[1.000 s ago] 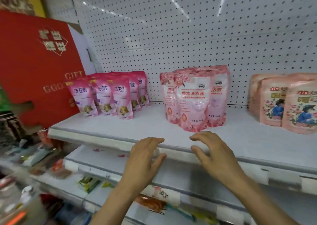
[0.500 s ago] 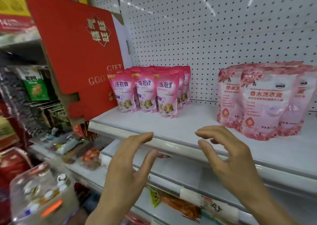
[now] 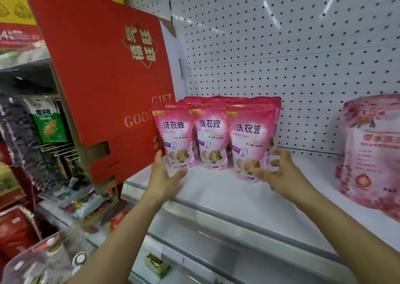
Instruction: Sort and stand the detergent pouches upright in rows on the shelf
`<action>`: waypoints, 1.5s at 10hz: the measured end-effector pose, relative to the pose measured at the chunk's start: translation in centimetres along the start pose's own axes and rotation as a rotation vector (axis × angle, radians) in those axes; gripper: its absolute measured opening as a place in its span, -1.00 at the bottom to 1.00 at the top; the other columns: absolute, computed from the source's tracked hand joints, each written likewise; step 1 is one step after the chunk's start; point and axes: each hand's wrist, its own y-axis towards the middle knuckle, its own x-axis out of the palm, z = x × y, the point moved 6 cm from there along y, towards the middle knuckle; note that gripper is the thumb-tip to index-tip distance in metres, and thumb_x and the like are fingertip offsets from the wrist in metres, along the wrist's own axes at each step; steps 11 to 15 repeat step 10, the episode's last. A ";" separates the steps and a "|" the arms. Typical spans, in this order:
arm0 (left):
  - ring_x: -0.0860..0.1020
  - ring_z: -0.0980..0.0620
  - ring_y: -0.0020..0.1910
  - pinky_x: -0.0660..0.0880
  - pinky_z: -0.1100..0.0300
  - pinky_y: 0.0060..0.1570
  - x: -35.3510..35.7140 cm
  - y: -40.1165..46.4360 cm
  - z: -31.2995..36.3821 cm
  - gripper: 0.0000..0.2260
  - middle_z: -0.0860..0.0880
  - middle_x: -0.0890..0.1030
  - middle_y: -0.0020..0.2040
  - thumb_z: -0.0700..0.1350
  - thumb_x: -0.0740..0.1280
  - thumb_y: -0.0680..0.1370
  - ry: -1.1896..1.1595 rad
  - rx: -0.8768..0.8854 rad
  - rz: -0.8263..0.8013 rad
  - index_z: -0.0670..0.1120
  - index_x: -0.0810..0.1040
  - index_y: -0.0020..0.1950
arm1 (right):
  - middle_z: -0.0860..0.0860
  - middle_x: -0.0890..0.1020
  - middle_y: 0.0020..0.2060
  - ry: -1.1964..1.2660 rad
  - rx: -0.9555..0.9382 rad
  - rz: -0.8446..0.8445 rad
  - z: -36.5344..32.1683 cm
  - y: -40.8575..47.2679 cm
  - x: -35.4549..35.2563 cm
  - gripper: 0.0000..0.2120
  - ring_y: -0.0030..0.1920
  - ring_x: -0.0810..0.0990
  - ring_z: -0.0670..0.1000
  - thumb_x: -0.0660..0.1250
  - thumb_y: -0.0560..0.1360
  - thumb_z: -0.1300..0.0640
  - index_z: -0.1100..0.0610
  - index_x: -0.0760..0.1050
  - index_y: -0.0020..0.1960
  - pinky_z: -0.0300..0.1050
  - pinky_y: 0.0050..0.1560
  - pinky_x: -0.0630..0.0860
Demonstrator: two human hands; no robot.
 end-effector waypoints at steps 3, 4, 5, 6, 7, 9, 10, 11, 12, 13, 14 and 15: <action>0.43 -0.08 0.38 0.53 -0.19 0.21 1.8 10.4 -4.7 -0.01 0.02 0.32 0.49 -0.26 0.49 0.40 -0.233 0.074 -0.093 0.41 -0.02 0.51 | 0.09 0.58 0.11 -0.106 0.056 0.246 0.7 3.5 2.4 -0.53 0.01 0.60 0.14 0.39 0.50 0.07 0.09 0.27 0.32 0.14 0.02 0.60; 0.41 -0.03 0.37 0.46 -0.10 0.30 1.9 11.8 -5.1 -0.11 0.03 0.32 0.47 -0.25 0.46 0.46 -0.173 0.112 -0.091 0.29 0.02 0.54 | 0.08 0.59 0.08 -0.067 0.085 0.288 0.6 3.4 2.7 -0.59 -0.05 0.61 0.09 0.36 0.52 0.15 0.10 0.33 0.33 0.02 -0.08 0.61; 0.41 0.03 0.31 0.46 -0.11 0.31 1.7 12.5 -5.3 -0.13 0.04 0.33 0.43 -0.23 0.47 0.47 -0.173 0.144 -0.133 0.24 0.02 0.57 | 0.10 0.59 0.10 -0.021 0.096 0.319 0.0 2.9 3.1 -0.58 -0.04 0.61 0.08 0.36 0.52 0.18 0.11 0.36 0.34 -0.03 -0.07 0.59; 0.37 0.00 0.34 0.39 0.07 0.29 1.6 11.4 -4.5 -0.13 -0.04 0.23 0.51 -0.17 0.44 0.52 -0.098 0.185 -0.166 0.16 -0.09 0.60 | 0.12 0.59 0.15 -0.021 0.147 0.325 -0.7 1.9 3.7 -0.60 0.00 0.59 0.07 0.34 0.54 0.19 0.12 0.35 0.35 -0.02 0.05 0.56; 0.31 -0.09 0.44 0.36 0.03 0.35 1.8 10.7 -4.4 -0.07 -0.08 0.09 0.55 -0.18 0.42 0.53 -0.031 0.208 -0.180 0.13 -0.21 0.60 | 0.11 0.54 0.24 -0.021 0.166 0.325 -2.2 0.4 4.2 -0.54 0.10 0.55 0.08 0.32 0.55 0.21 0.13 0.29 0.41 0.03 0.17 0.51; 0.23 -0.13 0.50 0.29 -0.12 0.45 1.1 9.6 -4.2 -0.02 -0.08 0.05 0.58 -0.08 0.44 0.50 0.017 0.210 -0.268 0.12 -0.27 0.59 | 0.15 0.47 0.25 -0.169 0.079 0.318 -4.5 -4.2 5.9 -0.63 0.05 0.41 -0.02 0.30 0.57 0.21 0.18 0.37 0.35 -0.19 0.05 0.34; 0.11 -0.12 0.57 0.18 -0.09 0.51 1.0 8.1 -4.0 -0.10 -0.08 0.02 0.61 0.03 0.43 0.51 0.097 0.267 -0.296 0.02 -0.13 0.62 | 0.03 0.42 0.36 -0.233 0.035 0.306 -4.7 -6.5 7.1 -0.56 0.26 0.42 -0.01 0.33 0.56 0.14 0.07 0.38 0.43 -0.24 0.24 0.29; 0.11 -0.12 0.57 0.18 -0.09 0.51 1.0 8.1 -4.0 -0.10 -0.08 0.02 0.61 0.03 0.43 0.51 0.097 0.267 -0.296 0.02 -0.13 0.62 | 0.03 0.42 0.36 -0.233 0.035 0.306 -4.7 -6.5 7.1 -0.56 0.26 0.42 -0.01 0.33 0.56 0.14 0.07 0.38 0.43 -0.24 0.24 0.29; 0.11 -0.12 0.57 0.18 -0.09 0.51 1.0 8.1 -4.0 -0.10 -0.08 0.02 0.61 0.03 0.43 0.51 0.097 0.267 -0.296 0.02 -0.13 0.62 | 0.03 0.42 0.36 -0.233 0.035 0.306 -4.7 -6.5 7.1 -0.56 0.26 0.42 -0.01 0.33 0.56 0.14 0.07 0.38 0.43 -0.24 0.24 0.29; 0.11 -0.12 0.57 0.18 -0.09 0.51 1.0 8.1 -4.0 -0.10 -0.08 0.02 0.61 0.03 0.43 0.51 0.097 0.267 -0.296 0.02 -0.13 0.62 | 0.03 0.42 0.36 -0.233 0.035 0.306 -4.7 -6.5 7.1 -0.56 0.26 0.42 -0.01 0.33 0.56 0.14 0.07 0.38 0.43 -0.24 0.24 0.29; 0.11 -0.12 0.57 0.18 -0.09 0.51 1.0 8.1 -4.0 -0.10 -0.08 0.02 0.61 0.03 0.43 0.51 0.097 0.267 -0.296 0.02 -0.13 0.62 | 0.03 0.42 0.36 -0.233 0.035 0.306 -4.7 -6.5 7.1 -0.56 0.26 0.42 -0.01 0.33 0.56 0.14 0.07 0.38 0.43 -0.24 0.24 0.29; 0.11 -0.12 0.57 0.18 -0.09 0.51 1.0 8.1 -4.0 -0.10 -0.08 0.02 0.61 0.03 0.43 0.51 0.097 0.267 -0.296 0.02 -0.13 0.62 | 0.03 0.42 0.36 -0.233 0.035 0.306 -4.7 -6.5 7.1 -0.56 0.26 0.42 -0.01 0.33 0.56 0.14 0.07 0.38 0.43 -0.24 0.24 0.29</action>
